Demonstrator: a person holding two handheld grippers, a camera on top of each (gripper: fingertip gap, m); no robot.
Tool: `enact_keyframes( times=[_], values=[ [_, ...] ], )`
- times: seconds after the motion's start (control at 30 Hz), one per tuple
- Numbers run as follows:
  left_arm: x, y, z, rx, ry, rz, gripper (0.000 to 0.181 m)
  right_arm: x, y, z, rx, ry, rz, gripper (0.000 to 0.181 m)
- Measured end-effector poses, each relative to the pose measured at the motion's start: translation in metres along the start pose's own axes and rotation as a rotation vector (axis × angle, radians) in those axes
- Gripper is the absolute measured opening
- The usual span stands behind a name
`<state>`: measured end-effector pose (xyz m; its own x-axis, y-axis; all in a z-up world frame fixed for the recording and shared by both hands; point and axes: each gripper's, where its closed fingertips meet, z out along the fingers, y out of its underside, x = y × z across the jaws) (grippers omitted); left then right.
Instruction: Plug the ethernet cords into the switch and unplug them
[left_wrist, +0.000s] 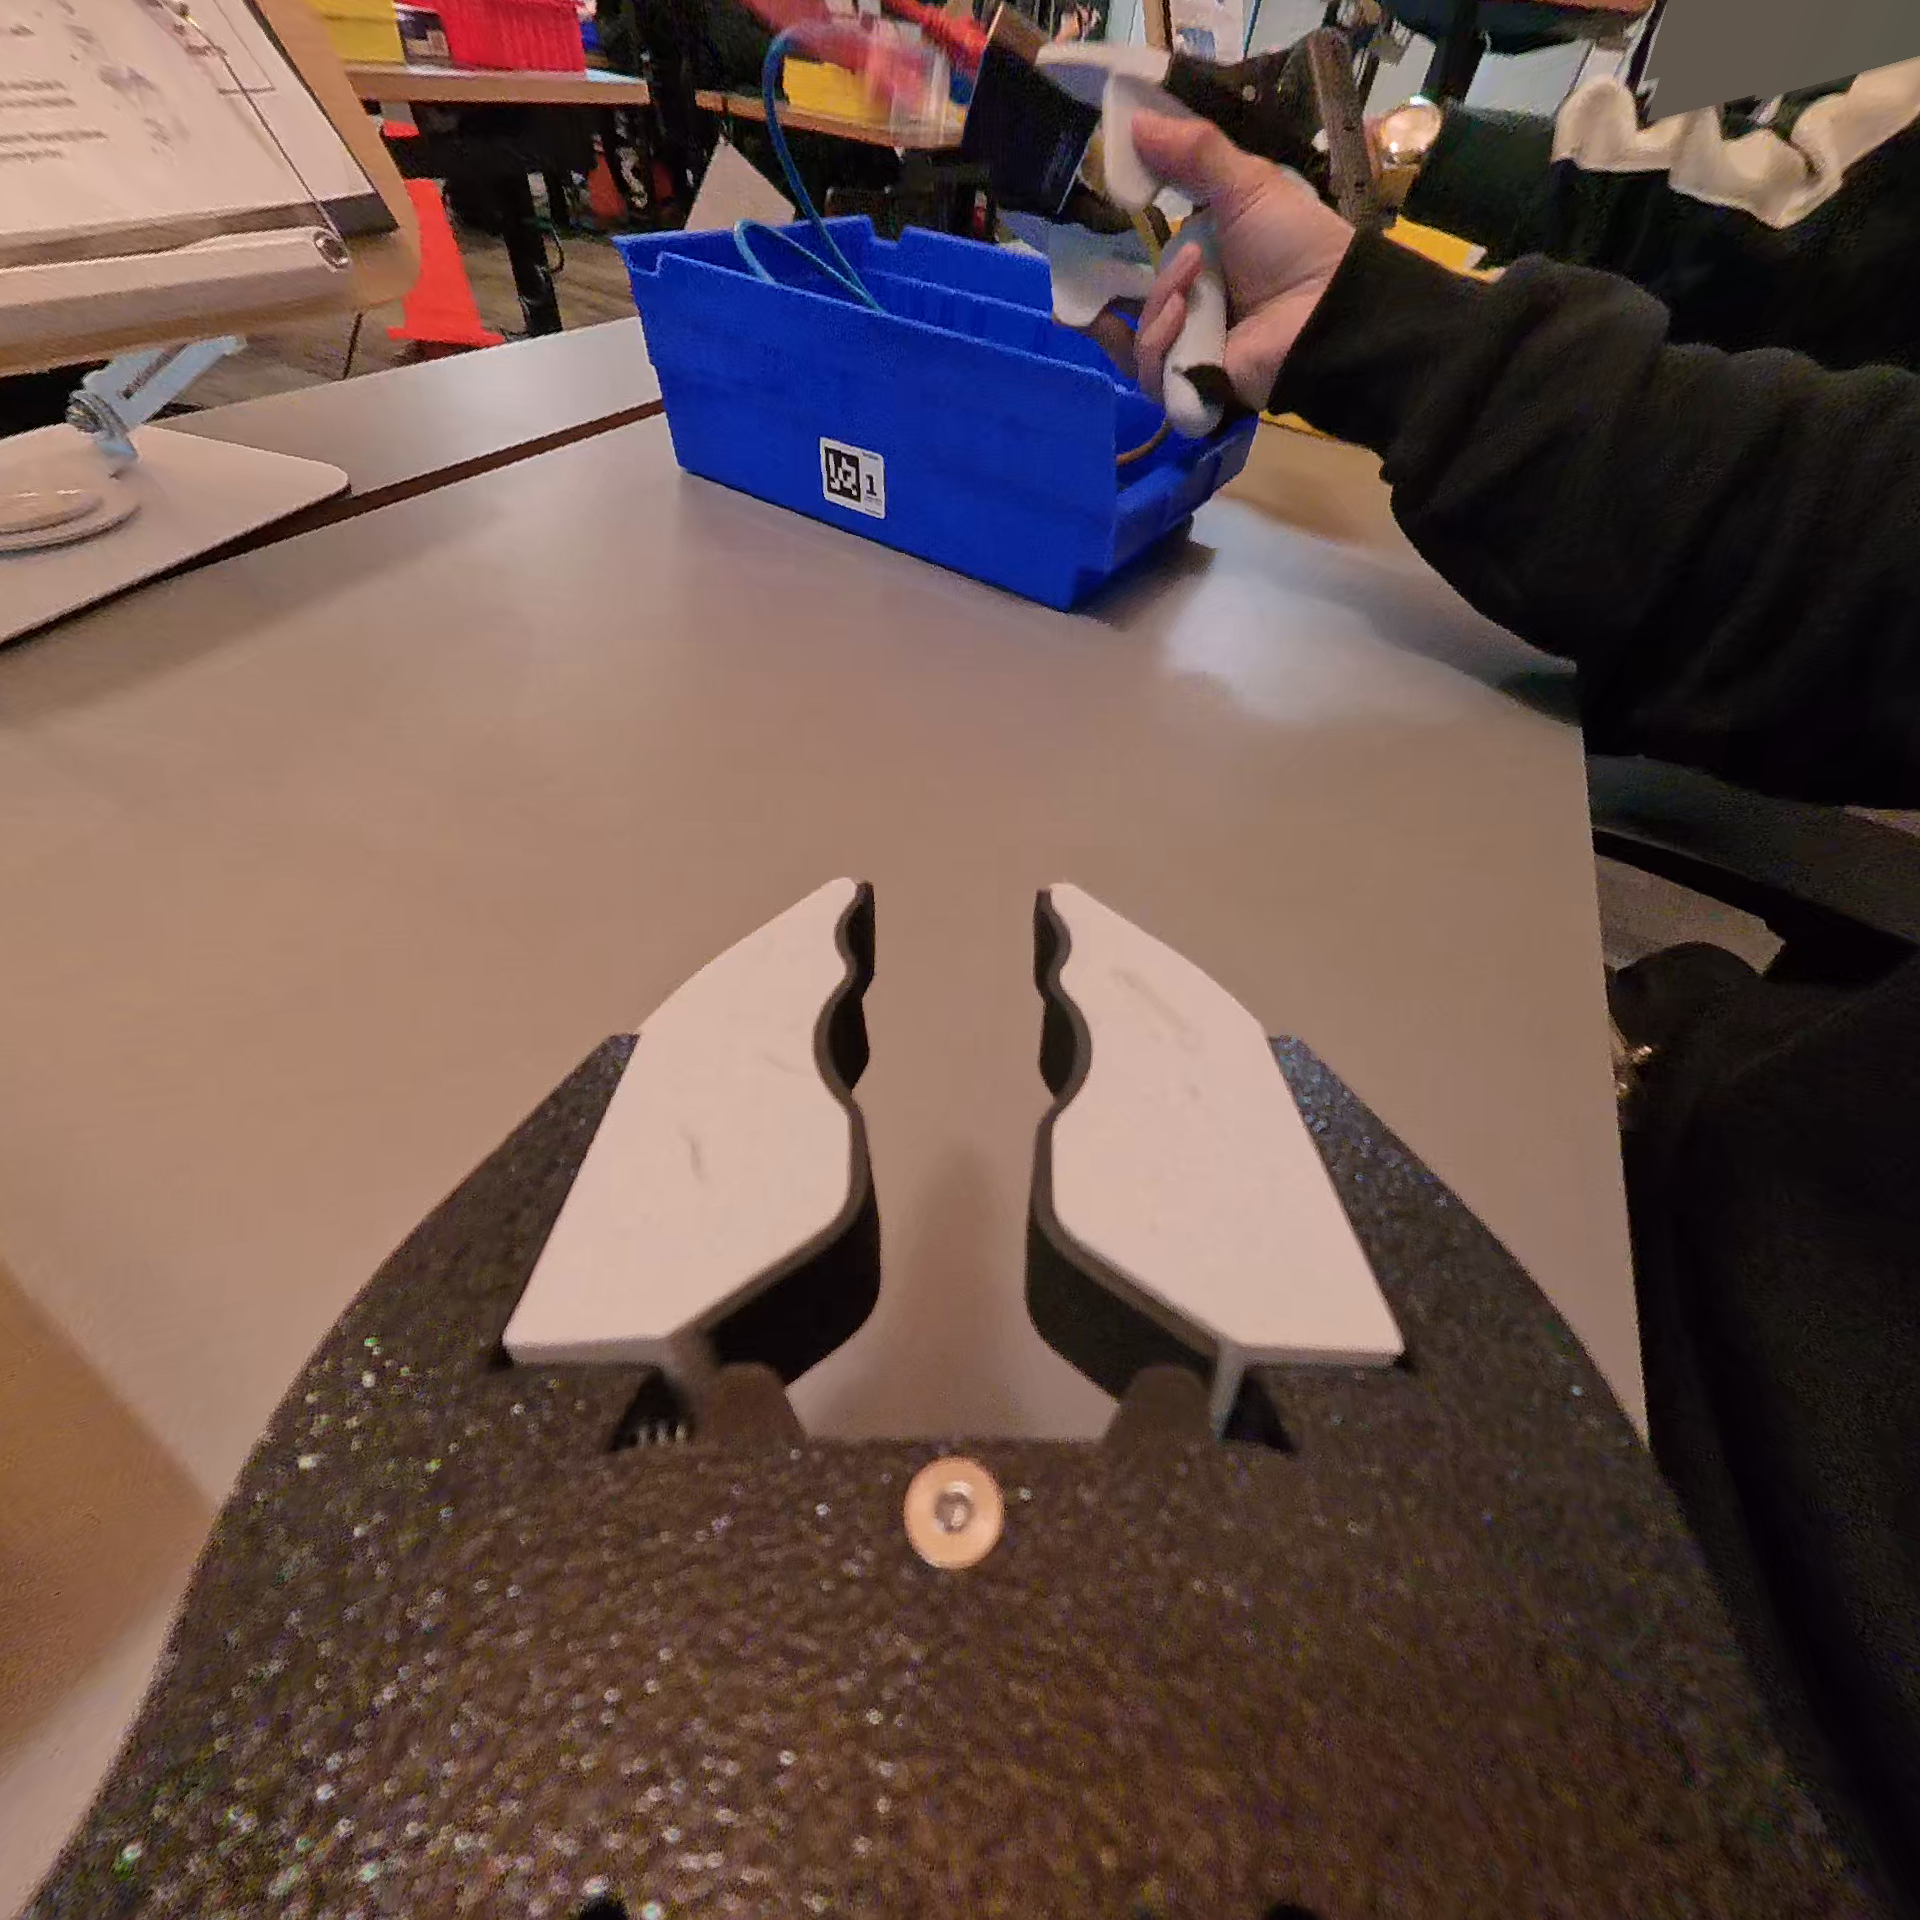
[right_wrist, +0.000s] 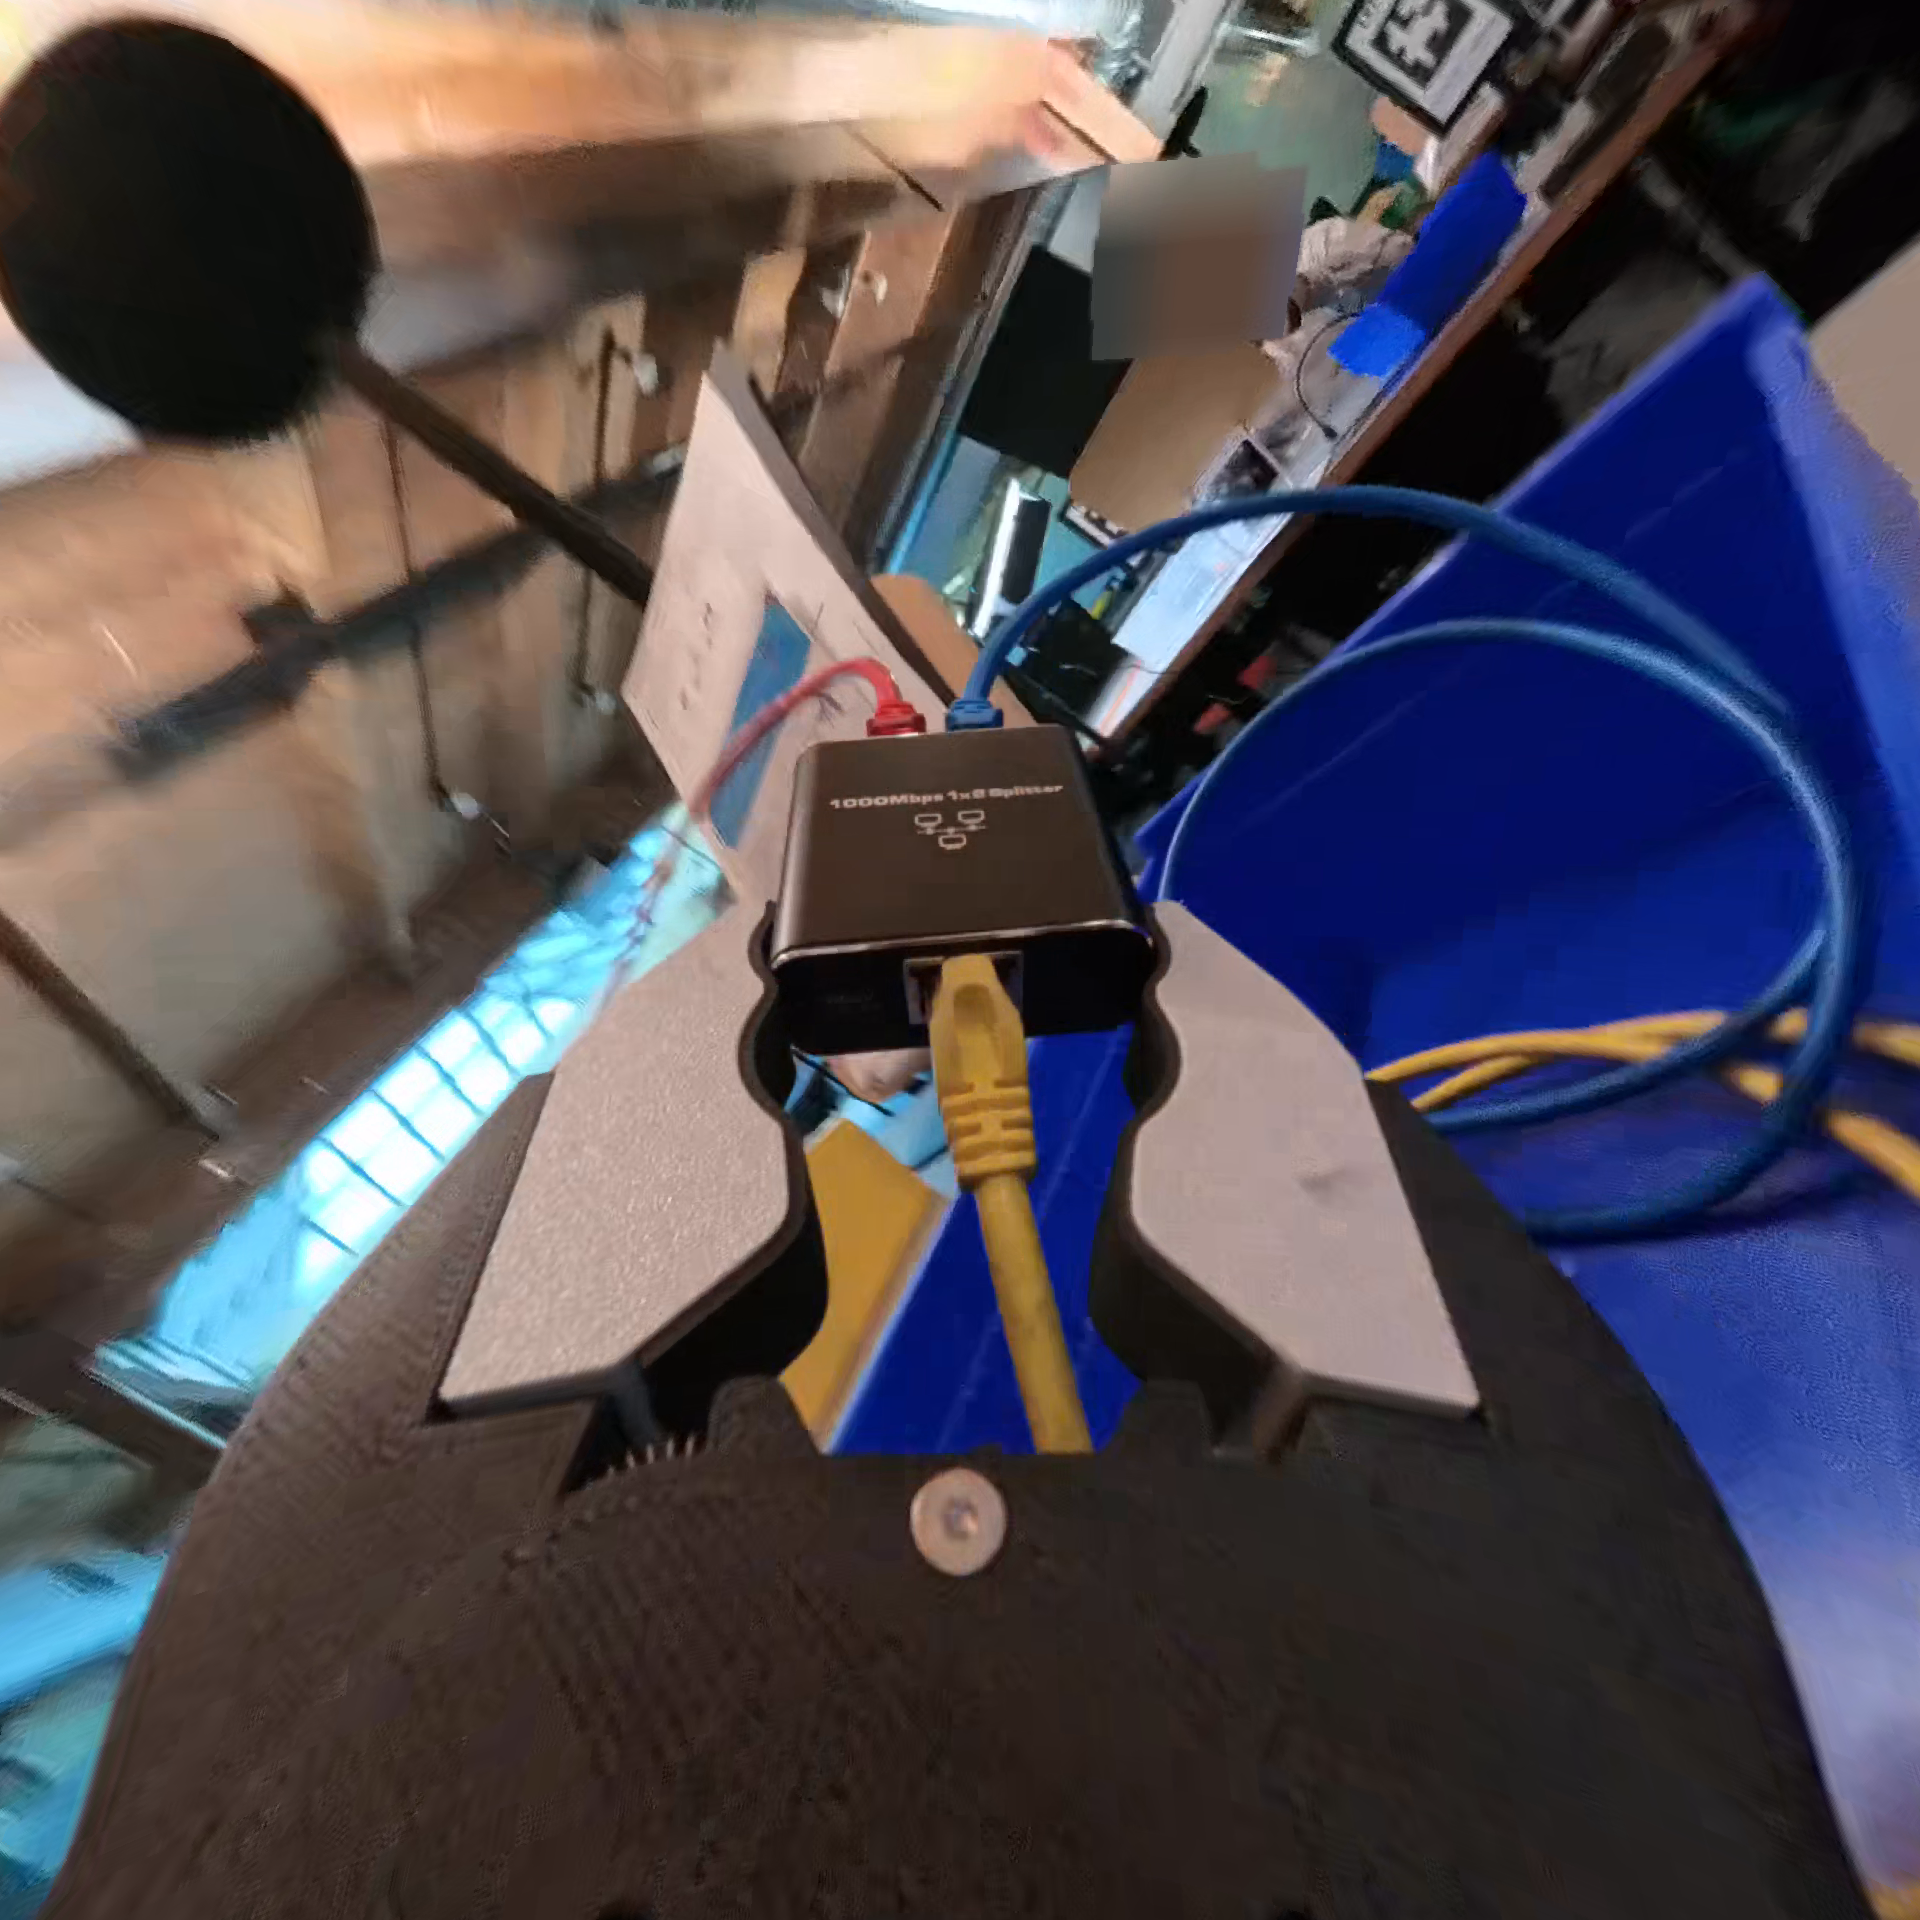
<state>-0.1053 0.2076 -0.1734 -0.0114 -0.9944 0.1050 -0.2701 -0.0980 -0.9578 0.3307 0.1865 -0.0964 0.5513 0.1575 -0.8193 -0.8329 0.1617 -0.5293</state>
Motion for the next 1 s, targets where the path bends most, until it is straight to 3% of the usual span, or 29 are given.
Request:
enact_keyframes(
  times=[0.13,0.27,0.3,0.43,0.6,0.77,0.9,1.0],
  values=[
    [0.004,0.002,0.0,-0.031,0.015,0.023,0.028,0.013,-0.018,-0.016,0.122,0.059,0.08,0.062],
    [0.006,-0.001,-0.001,-0.026,0.01,0.033,0.028,0.033,-0.017,-0.027,0.105,0.285,-0.207,0.063],
    [0.006,-0.002,-0.001,-0.02,0.012,0.031,0.028,0.027,-0.017,-0.026,0.11,0.26,-0.225,0.062],
    [0.012,-0.005,0.0,-0.017,0.027,0.042,0.028,0.041,0.01,-0.018,-0.099,0.283,-0.164,0.061],
    [0.02,-0.004,-0.001,-0.035,0.03,0.078,0.028,0.049,0.022,-0.014,-0.175,0.308,-0.077,0.061],
    [0.027,-0.002,-0.001,-0.042,0.042,0.087,0.027,0.043,0.054,-0.015,-0.426,0.256,0.016,0.068],
    [0.03,0.003,-0.002,-0.067,0.046,0.107,0.028,0.024,0.058,-0.026,-0.529,0.242,-0.094,0.066],
    [0.03,0.007,-0.001,-0.078,0.052,0.103,0.028,0.0,0.039,-0.02,-0.499,0.305,-0.384,0.069]
  ],
)
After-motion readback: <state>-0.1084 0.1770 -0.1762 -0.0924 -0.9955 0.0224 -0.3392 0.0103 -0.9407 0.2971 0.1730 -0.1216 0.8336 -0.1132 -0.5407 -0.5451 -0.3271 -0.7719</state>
